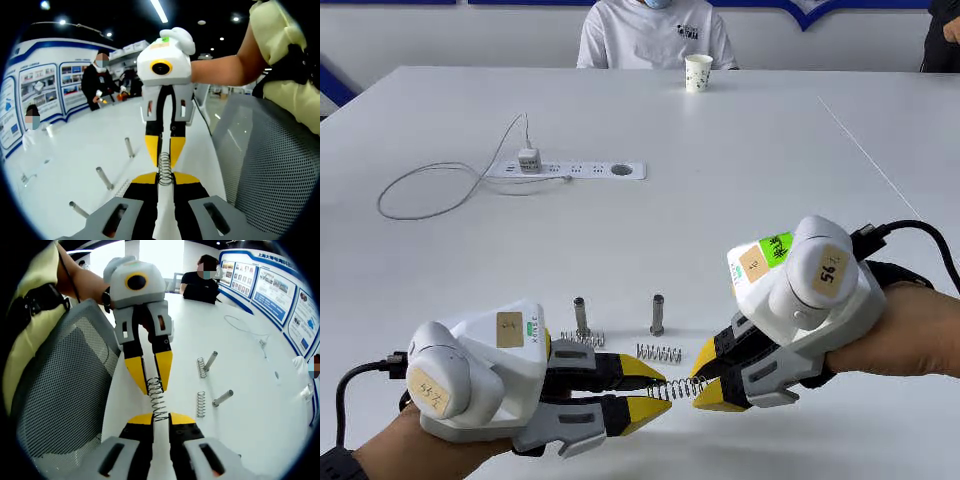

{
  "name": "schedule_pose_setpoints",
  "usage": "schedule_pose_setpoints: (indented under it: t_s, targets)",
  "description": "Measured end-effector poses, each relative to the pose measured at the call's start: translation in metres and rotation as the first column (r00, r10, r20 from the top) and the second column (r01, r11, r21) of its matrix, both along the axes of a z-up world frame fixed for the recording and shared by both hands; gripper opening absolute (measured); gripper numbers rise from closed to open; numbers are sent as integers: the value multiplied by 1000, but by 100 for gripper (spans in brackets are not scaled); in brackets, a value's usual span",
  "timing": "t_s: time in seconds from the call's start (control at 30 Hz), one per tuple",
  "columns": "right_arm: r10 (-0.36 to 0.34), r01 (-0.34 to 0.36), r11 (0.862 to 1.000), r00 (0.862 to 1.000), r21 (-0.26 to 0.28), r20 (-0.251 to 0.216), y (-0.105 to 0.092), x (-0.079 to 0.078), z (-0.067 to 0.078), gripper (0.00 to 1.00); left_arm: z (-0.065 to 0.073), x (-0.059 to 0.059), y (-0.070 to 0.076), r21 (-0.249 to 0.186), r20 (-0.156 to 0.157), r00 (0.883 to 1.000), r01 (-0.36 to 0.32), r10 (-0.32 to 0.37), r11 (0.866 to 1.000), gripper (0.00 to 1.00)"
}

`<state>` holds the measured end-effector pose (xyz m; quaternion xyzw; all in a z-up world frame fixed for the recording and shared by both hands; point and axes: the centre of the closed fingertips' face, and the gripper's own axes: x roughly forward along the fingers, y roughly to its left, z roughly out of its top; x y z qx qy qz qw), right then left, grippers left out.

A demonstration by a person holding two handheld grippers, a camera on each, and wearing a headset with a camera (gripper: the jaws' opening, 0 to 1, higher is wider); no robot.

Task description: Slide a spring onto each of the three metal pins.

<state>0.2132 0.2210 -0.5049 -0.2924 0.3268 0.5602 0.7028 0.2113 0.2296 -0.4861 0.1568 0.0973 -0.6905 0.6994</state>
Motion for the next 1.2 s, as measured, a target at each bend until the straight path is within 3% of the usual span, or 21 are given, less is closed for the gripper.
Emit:
schedule_pose_setpoints:
  t_s: [0.33, 0.63, 1.2]
  targets:
    - [-15, 15, 998, 1000, 64, 1, 10, 0, 22, 12, -5, 2, 4, -1, -18, 1000, -15, 15, 1000, 10]
    - [-40, 36, 986, 999, 163, 19, 30, 3, 44, 11, -2, 7, 7, -24, -36, 999, -39, 38, 999, 10]
    - [-29, 18, 975, 999, 223, 45, 57, 5, 54, 11, 2, 6, 3, -44, -48, 998, -42, 40, 998, 11]
